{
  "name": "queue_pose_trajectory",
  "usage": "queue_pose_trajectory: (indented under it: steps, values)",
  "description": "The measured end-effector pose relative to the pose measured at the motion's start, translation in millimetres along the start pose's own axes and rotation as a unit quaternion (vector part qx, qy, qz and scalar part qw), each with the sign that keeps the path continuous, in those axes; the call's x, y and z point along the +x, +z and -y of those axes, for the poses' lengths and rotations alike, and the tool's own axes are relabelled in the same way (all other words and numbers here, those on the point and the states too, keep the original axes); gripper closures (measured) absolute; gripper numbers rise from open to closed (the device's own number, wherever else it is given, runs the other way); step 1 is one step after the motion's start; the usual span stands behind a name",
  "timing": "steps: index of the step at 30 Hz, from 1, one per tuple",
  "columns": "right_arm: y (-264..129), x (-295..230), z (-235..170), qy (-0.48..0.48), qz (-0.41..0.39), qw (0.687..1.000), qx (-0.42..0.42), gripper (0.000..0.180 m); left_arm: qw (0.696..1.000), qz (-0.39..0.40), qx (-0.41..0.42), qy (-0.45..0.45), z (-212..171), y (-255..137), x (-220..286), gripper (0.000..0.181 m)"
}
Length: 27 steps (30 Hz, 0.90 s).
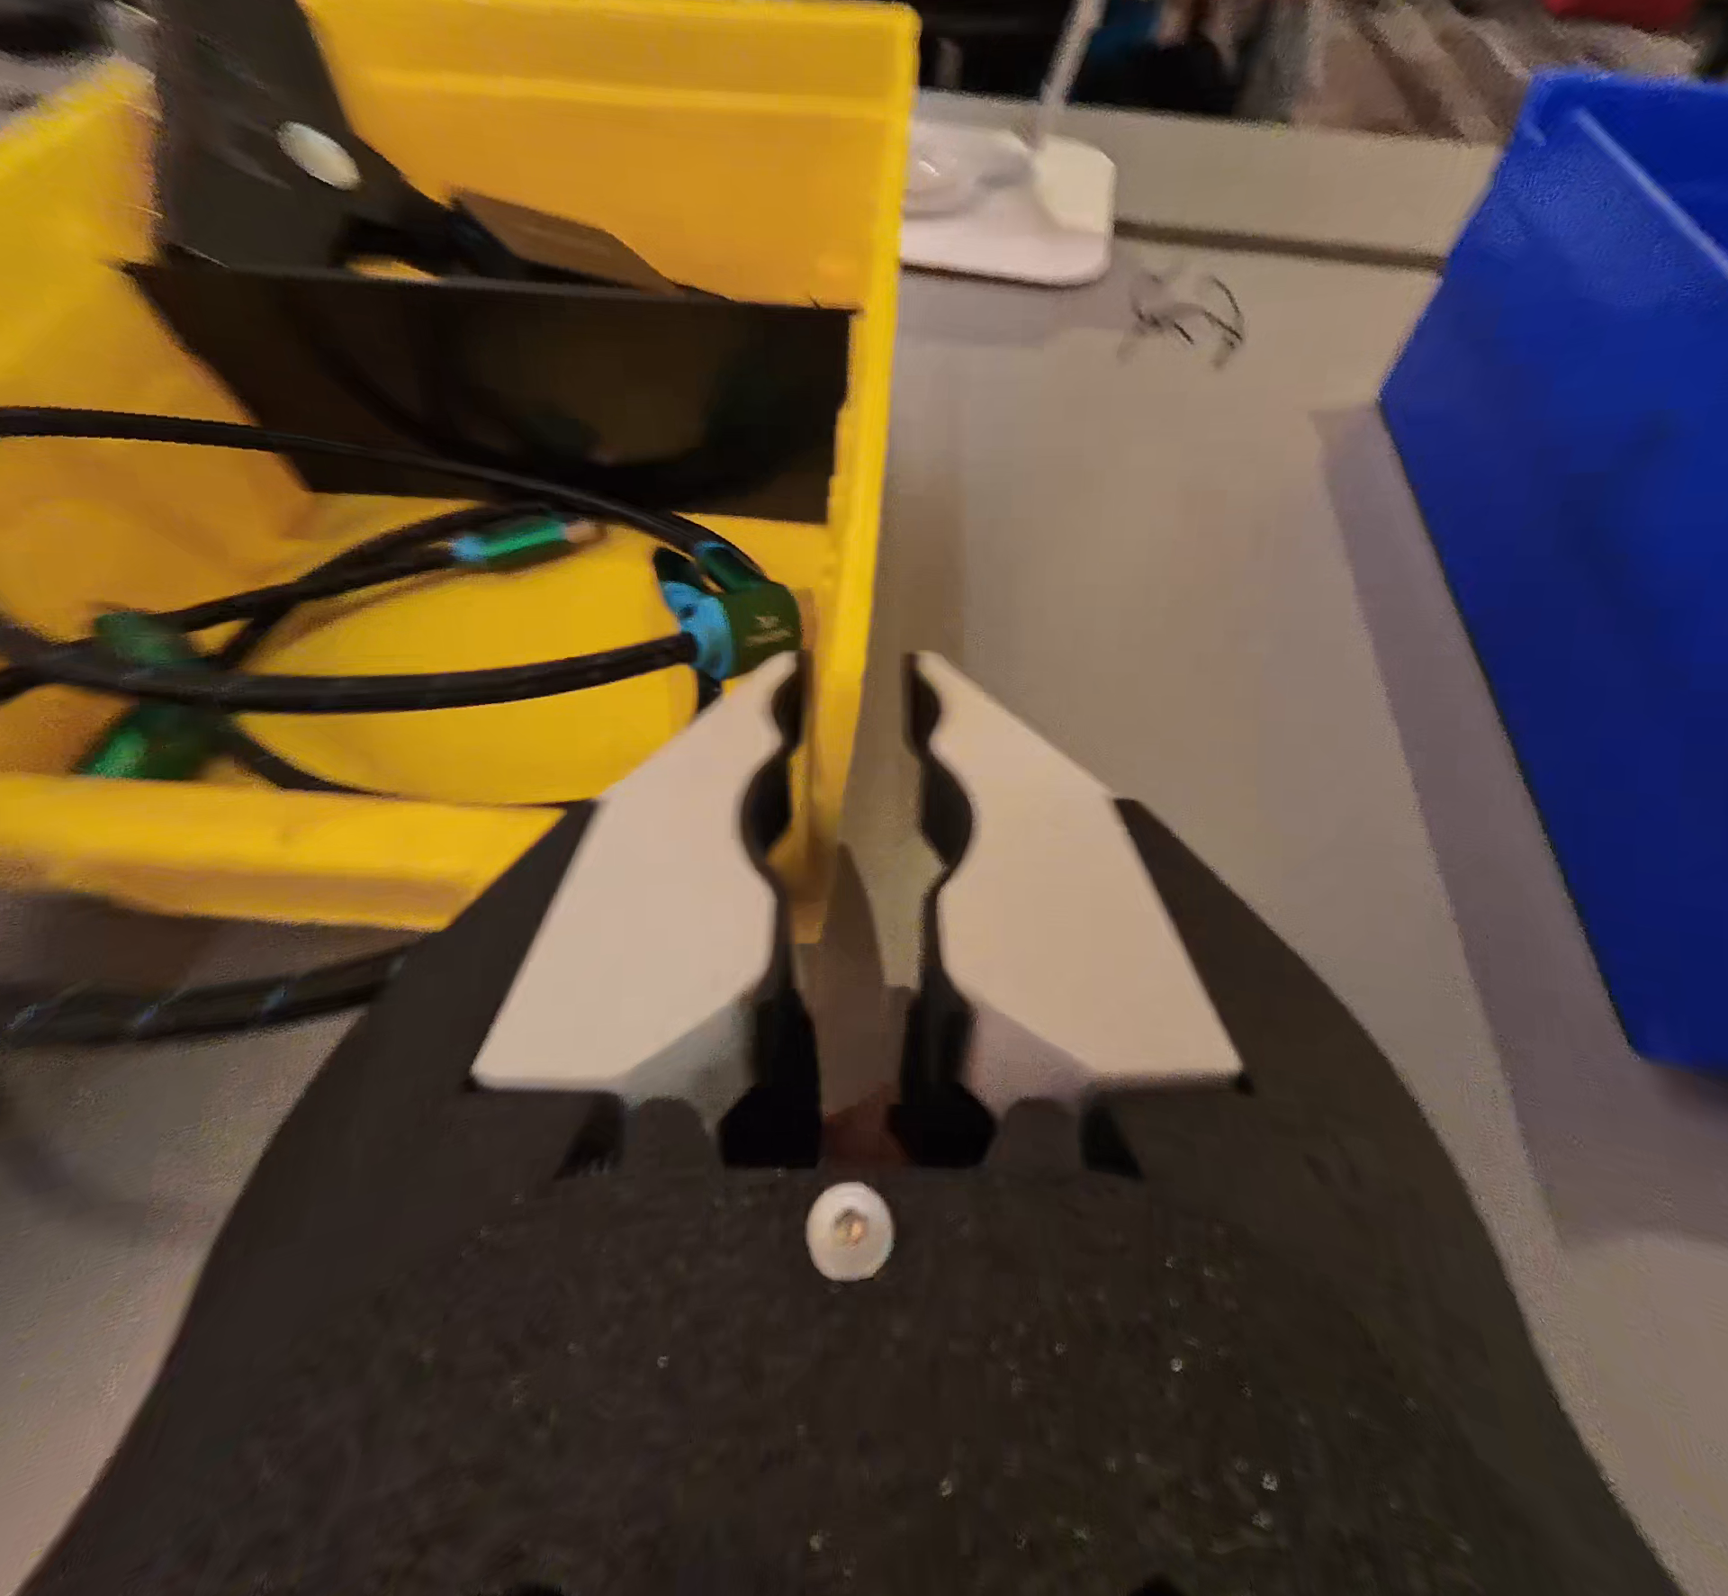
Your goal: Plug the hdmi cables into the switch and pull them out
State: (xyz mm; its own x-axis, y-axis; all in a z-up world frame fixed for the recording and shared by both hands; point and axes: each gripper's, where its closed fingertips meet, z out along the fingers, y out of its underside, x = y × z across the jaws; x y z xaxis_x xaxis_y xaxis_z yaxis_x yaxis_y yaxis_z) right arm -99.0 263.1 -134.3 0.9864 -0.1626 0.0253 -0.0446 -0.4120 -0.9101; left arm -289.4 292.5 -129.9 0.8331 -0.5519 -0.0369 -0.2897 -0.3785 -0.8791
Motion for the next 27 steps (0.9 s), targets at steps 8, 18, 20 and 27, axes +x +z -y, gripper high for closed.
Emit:
queue_pose_trajectory:
  steps: [8,18,20,27]
  values:
    - [-10.5,-43.1,18.6,0.018,-0.048,0.997,0.050,0.178,0.999,0.045,0.026,0.015,9.6,-5.1,-54.9,0.177]
    - [5.1,-200.5,40.4,-0.018,0.006,0.996,0.083,0.176,0.992,0.109,0.049,0.037,-5.7,-54.6,-205.4,0.177]
    - [16.3,-219.9,24.1,-0.005,0.037,0.998,0.051,0.175,0.992,0.113,0.043,0.034,-16.1,-47.1,-222.6,0.177]
    - [15.9,-227.3,21.8,-0.051,0.087,0.994,0.032,0.170,0.993,0.090,0.045,-0.054,-30.2,-37.1,-226.2,0.177]
